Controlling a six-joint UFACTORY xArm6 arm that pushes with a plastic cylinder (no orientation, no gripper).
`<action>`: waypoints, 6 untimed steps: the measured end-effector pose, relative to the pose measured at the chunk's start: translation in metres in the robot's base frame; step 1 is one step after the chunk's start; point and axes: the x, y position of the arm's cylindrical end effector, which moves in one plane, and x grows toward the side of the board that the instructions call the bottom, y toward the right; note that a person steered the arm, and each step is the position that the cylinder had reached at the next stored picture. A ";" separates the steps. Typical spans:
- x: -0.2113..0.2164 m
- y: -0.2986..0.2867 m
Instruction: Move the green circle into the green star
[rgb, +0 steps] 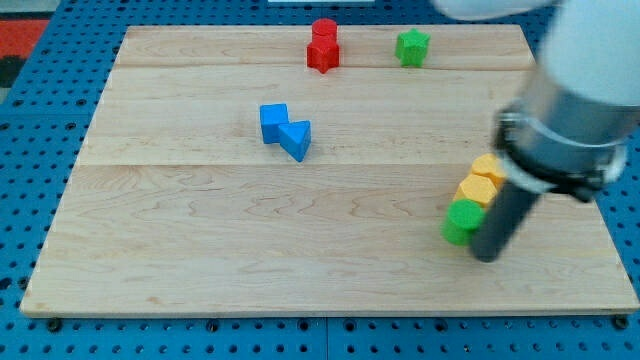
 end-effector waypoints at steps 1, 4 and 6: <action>-0.013 -0.046; 0.025 0.003; -0.022 -0.022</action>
